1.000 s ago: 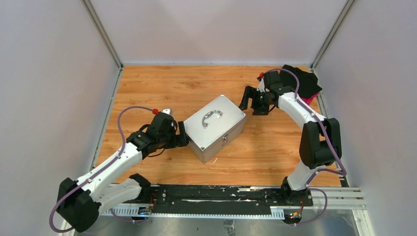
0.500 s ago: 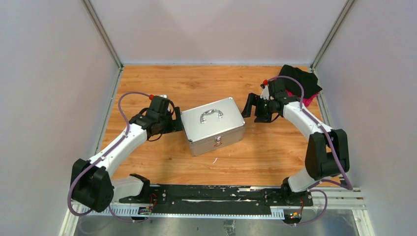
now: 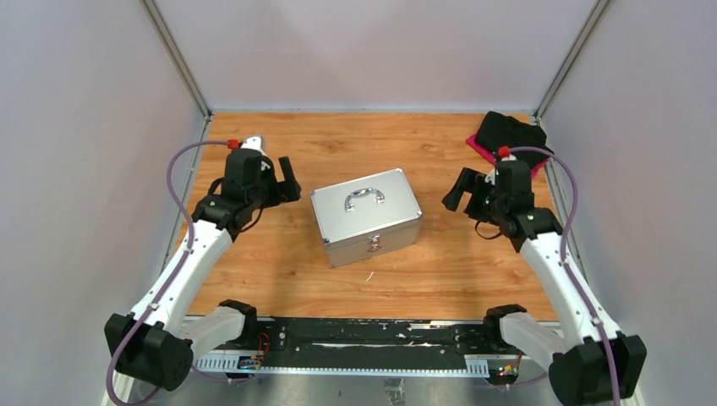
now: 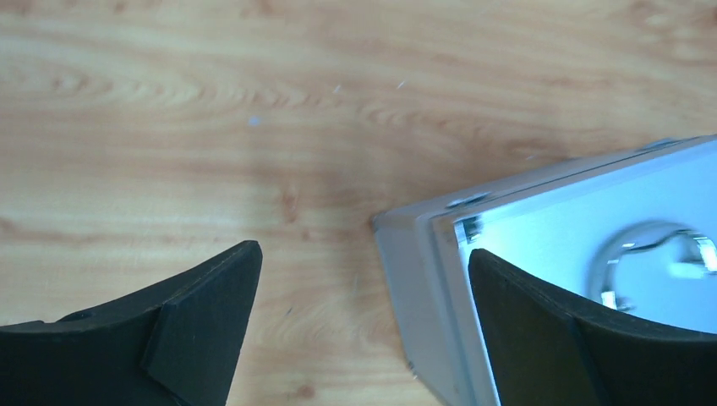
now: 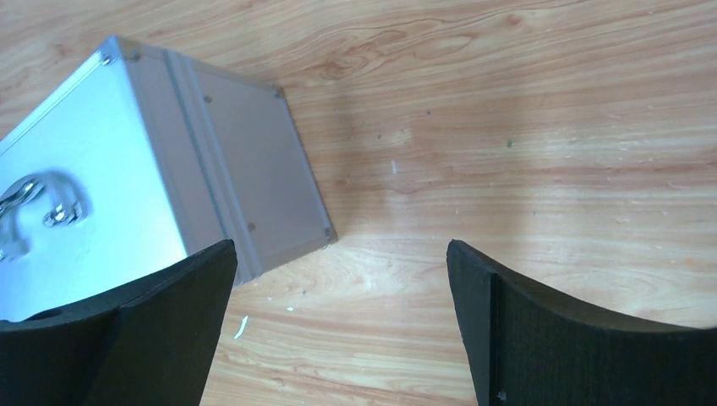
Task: Organize the medicine kit
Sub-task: Adjust the medicine box at the center of the board.
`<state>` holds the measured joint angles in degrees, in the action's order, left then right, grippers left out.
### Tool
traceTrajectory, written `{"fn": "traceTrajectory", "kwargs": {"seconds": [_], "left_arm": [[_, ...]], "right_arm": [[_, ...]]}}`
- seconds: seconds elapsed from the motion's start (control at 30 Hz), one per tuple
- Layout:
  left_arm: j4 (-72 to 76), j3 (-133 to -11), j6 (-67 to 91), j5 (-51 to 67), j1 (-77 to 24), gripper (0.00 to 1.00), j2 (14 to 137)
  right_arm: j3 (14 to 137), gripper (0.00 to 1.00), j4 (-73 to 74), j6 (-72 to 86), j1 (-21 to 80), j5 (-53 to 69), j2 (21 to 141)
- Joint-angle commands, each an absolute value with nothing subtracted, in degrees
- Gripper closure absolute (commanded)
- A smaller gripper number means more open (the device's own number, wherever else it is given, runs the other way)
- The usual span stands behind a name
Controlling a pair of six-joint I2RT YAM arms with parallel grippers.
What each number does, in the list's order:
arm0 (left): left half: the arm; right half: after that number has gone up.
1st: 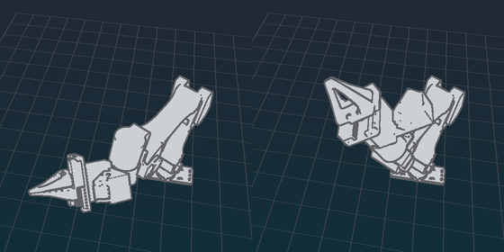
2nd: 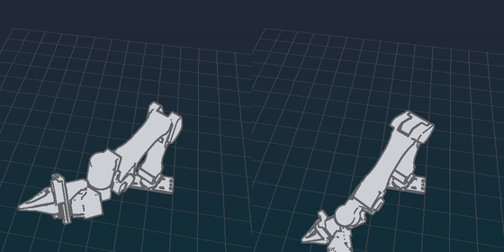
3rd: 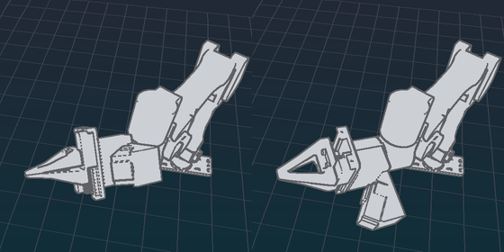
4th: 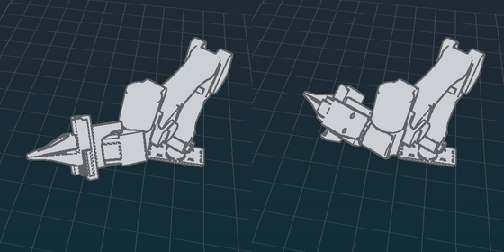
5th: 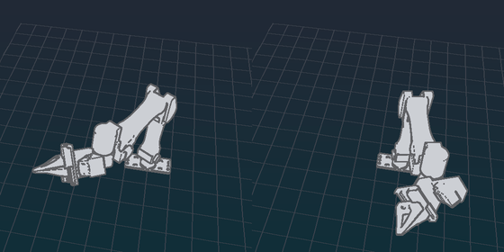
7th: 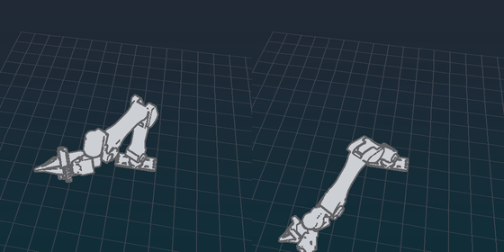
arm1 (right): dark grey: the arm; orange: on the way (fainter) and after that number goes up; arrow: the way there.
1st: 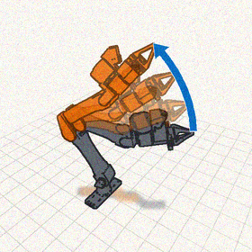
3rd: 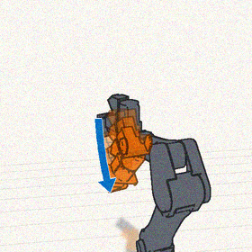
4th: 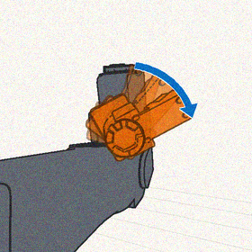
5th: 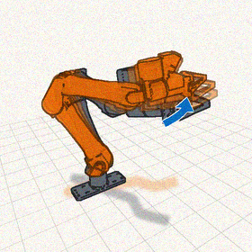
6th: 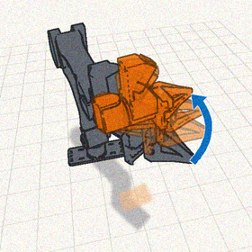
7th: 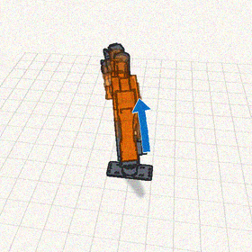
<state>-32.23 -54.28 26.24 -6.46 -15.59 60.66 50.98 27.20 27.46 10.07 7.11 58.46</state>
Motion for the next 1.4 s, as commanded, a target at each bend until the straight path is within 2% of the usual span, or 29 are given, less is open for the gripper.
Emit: {"fn": "traceTrajectory", "kwargs": {"seconds": [0.0, 0.23, 0.5, 0.7, 0.93, 1.37], "left_arm": [[-23.6, -58.5, 22.6, 0.3, -15.4, 0.01, 60.8], [-15.3, -65.2, 22.3, 16.8, -15.4, 0.00, 75.0], [-6.6, -64.2, 26.3, 26.7, -15.9, 0.00, 84.9], [-6.5, -61.5, 25.4, 28.3, -17.8, 0.00, 83.3], [-4.4, -54.6, 26.1, 29.3, -19.3, 0.00, 80.0], [-9.3, -46.8, 27.7, 23.0, -24.1, 0.00, 67.4]], "right_arm": [[46.3, 0.01, 28.8, 29.1, 9.4, 14.8, 53.0], [38.1, 0.05, 26.5, 35.7, 11.1, 31.6, 50.0], [33.9, 0.05, 15.5, 41.9, 17.6, 30.0, 54.1], [35.6, 0.06, 11.3, 42.6, 17.7, 24.8, 60.0], [43.7, 0.07, 10.3, 39.0, 17.7, 23.5, 71.7], [65.0, 0.11, 10.2, 34.4, 17.9, 34.1, 95.6]]}}
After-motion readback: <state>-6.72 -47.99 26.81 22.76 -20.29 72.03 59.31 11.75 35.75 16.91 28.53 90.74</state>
